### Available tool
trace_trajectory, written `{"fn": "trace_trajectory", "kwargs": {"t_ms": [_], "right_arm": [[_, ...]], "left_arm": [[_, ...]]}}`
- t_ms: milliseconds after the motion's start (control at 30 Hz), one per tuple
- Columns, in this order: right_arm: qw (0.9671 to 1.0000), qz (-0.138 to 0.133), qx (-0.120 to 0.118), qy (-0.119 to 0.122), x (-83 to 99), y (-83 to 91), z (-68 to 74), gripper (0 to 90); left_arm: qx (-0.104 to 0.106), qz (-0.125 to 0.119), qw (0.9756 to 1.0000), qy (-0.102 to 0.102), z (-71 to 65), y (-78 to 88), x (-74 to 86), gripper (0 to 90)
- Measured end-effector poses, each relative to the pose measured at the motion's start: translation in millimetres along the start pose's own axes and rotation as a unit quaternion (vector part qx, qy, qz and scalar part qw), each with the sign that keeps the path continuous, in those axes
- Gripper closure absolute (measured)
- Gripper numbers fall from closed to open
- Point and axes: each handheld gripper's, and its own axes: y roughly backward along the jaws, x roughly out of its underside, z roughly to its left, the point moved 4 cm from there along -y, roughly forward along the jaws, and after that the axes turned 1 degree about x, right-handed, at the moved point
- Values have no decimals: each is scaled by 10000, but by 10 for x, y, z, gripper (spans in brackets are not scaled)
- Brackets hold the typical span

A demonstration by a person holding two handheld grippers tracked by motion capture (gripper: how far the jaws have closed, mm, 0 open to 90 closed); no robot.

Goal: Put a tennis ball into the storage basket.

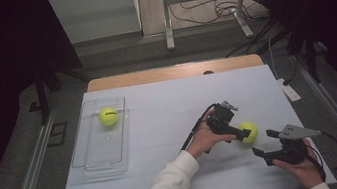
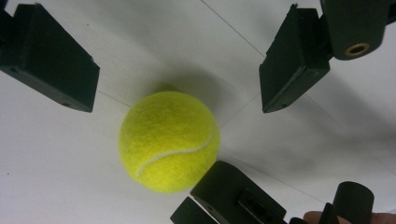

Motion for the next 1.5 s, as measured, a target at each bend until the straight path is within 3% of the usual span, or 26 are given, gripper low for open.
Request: {"fn": "trace_trajectory", "kwargs": {"t_ms": [767, 1033, 1167, 1500], "right_arm": [[10000, 31, -17, -17, 10, 0, -4, 125], [10000, 30, -15, -13, 11, 1, -7, 124], [10000, 19, -22, -16, 9, 5, -9, 123], [10000, 21, -19, -12, 9, 5, -8, 124]], "left_arm": [[25, 166, 9999, -8, -45, -229, -36, 136], [161, 162, 9997, 68, -48, -287, -28, 186], [248, 194, 9995, -7, -50, -285, -23, 257], [219, 228, 9995, -39, -55, -272, -25, 272]]}}
